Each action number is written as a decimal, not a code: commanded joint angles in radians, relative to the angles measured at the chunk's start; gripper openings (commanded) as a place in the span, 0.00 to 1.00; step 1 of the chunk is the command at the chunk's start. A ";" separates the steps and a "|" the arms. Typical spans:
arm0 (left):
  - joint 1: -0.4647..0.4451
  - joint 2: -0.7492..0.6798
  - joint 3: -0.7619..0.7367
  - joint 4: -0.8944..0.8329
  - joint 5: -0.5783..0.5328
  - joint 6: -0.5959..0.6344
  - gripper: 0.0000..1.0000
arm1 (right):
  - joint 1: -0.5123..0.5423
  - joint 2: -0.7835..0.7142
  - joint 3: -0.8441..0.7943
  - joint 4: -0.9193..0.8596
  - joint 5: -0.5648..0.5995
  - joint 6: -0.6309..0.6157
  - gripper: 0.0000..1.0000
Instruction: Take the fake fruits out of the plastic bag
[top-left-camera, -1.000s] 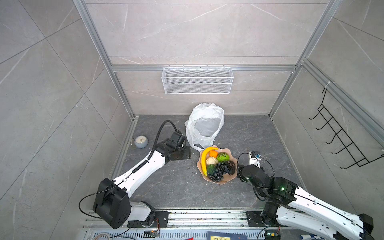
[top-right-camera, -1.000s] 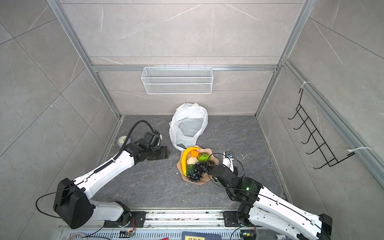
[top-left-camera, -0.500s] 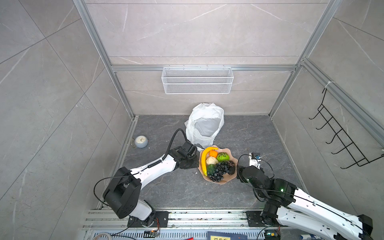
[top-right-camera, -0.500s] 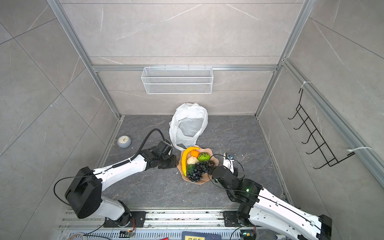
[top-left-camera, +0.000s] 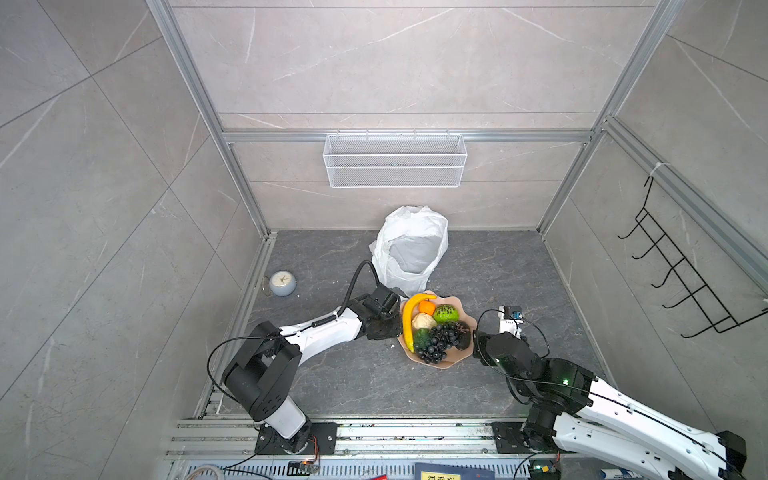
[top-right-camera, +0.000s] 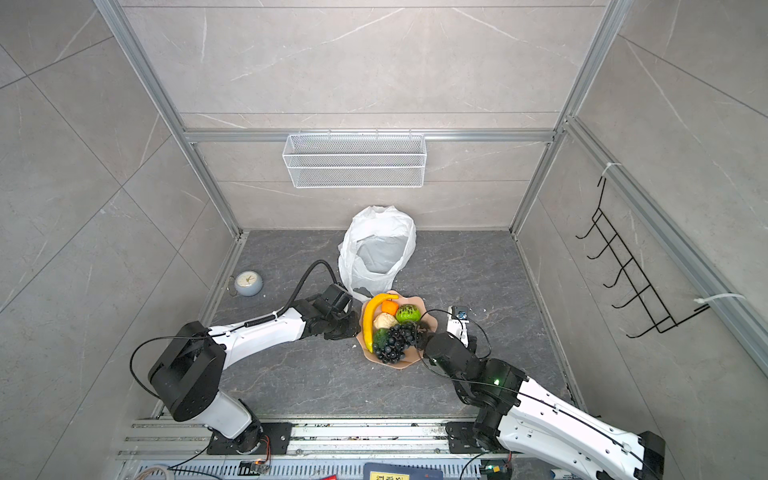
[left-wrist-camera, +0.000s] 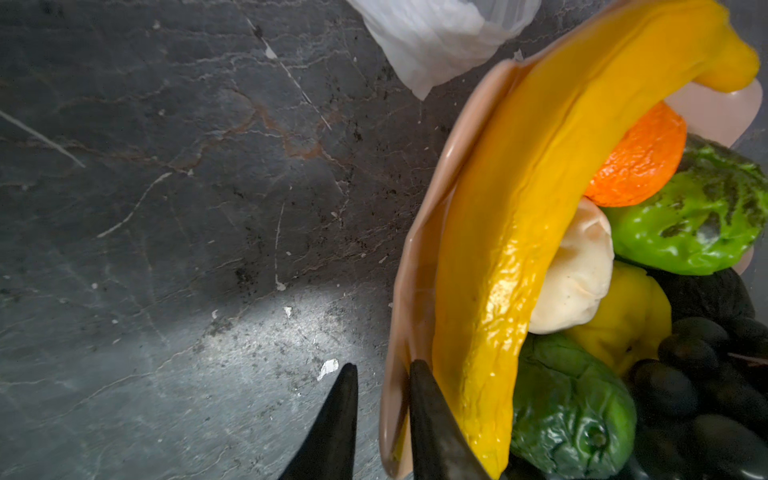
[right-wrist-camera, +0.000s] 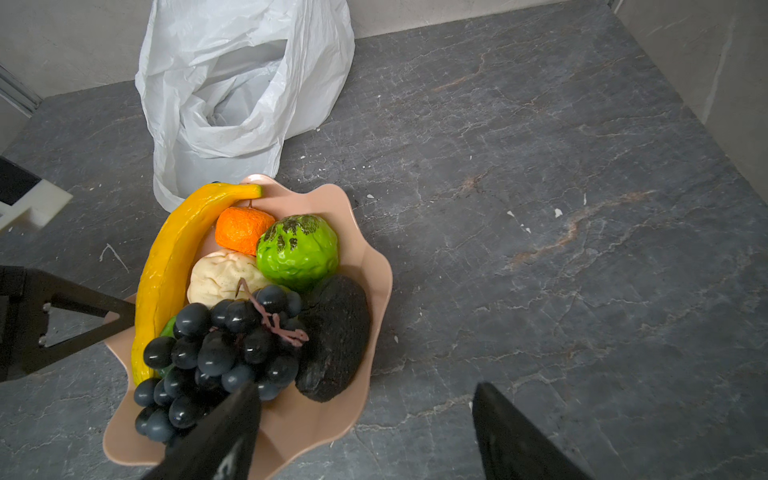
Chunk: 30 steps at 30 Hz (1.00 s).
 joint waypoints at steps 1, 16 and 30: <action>-0.002 0.004 0.011 0.003 -0.008 -0.023 0.18 | -0.002 0.015 -0.002 -0.002 -0.001 0.011 0.82; 0.144 -0.141 -0.180 0.076 0.064 -0.011 0.09 | -0.002 0.067 0.032 -0.012 -0.005 0.012 0.81; 0.254 -0.288 -0.326 0.095 0.122 0.033 0.21 | -0.002 0.124 0.059 0.019 -0.004 -0.009 0.81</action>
